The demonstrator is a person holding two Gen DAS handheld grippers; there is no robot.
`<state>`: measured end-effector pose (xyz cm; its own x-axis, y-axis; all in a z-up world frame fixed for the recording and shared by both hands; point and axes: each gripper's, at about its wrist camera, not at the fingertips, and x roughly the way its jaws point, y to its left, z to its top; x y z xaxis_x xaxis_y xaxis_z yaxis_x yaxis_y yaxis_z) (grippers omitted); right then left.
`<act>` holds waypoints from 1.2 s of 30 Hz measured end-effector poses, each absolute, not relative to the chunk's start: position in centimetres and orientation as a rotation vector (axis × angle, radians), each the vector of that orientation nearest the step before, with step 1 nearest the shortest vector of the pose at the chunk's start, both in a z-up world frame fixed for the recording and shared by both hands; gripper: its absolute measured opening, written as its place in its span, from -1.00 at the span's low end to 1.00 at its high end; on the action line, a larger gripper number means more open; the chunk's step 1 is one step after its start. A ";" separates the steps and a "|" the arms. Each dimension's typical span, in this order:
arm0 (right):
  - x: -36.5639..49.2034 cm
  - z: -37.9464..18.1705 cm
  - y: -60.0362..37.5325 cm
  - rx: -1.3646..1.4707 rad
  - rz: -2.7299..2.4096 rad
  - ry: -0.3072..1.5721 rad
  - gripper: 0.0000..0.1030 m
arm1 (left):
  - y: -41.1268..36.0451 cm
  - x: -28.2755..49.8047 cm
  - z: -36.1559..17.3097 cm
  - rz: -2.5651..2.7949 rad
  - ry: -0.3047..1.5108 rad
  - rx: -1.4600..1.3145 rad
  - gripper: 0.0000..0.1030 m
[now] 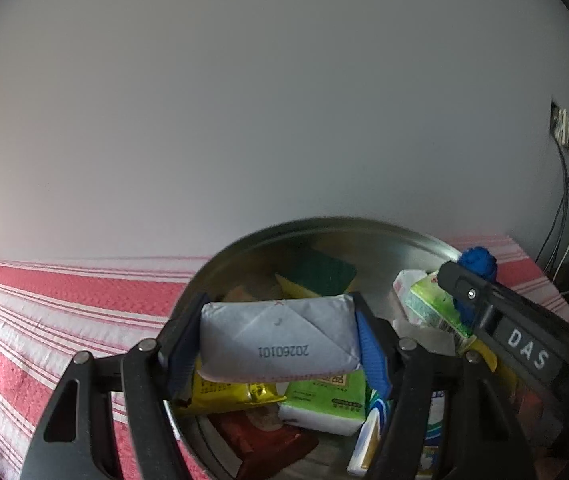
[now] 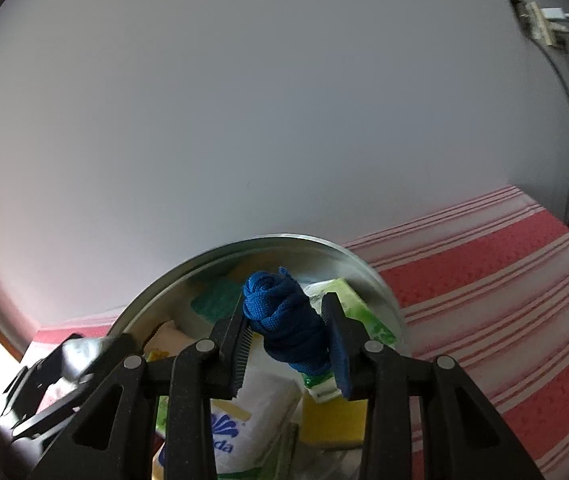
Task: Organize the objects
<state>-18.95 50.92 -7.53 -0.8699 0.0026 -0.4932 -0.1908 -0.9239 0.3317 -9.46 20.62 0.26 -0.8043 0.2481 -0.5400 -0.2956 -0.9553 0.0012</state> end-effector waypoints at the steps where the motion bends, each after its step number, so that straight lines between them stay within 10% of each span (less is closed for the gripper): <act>1: -19.0 -7.5 50.7 -0.771 2.896 0.575 -0.27 | 20.8 -9.6 0.3 2.736 0.127 -0.809 0.33; 13: -18.8 -6.2 49.5 -0.773 2.926 0.525 -0.22 | 22.8 -11.7 -0.4 2.687 0.167 -0.866 0.37; 17: -18.3 -5.6 49.9 -0.738 2.907 0.545 0.58 | 22.1 -10.2 0.9 2.707 0.133 -0.789 0.99; 36: -16.8 -5.1 50.3 -0.605 2.853 0.567 0.59 | 19.8 -8.2 2.8 2.768 0.162 -0.763 0.99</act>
